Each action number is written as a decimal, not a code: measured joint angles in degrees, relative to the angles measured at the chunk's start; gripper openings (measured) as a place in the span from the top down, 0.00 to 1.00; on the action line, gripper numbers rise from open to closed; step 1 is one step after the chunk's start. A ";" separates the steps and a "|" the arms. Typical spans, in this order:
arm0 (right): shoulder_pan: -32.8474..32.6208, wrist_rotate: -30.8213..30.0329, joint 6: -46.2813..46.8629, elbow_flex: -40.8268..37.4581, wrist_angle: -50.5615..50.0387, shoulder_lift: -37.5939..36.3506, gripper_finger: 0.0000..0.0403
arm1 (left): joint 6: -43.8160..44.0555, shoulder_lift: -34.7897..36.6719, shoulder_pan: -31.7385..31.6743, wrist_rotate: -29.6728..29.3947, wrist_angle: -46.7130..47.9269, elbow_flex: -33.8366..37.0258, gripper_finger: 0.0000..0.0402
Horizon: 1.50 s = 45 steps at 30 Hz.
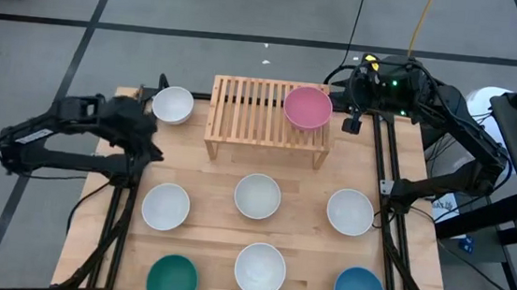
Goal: Place and stack bowls onto a shelf
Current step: Put the white bowl on the shelf
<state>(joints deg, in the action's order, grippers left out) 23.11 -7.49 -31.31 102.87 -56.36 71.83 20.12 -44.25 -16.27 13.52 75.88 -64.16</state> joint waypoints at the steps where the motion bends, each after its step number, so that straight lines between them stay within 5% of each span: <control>1: 0.01 0.00 0.04 -0.01 -0.01 0.00 0.70 | -1.83 -0.77 0.00 -0.02 1.20 0.00 0.73; 11: 0.00 0.00 -0.72 0.00 0.00 0.00 0.70 | -9.95 -4.88 3.06 -1.11 4.81 5.64 0.73; 27: 0.01 0.00 -2.40 0.00 -0.02 0.00 0.70 | 3.43 -4.88 12.79 -1.05 -7.40 23.61 0.73; 45: 0.02 0.00 -2.40 0.00 -0.03 0.00 0.70 | 10.61 -4.97 18.69 -2.08 -14.69 31.98 0.73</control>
<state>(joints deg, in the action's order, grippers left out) 23.14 -7.49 -33.71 102.87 -56.39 71.83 30.73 -49.21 2.42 11.44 61.19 -32.18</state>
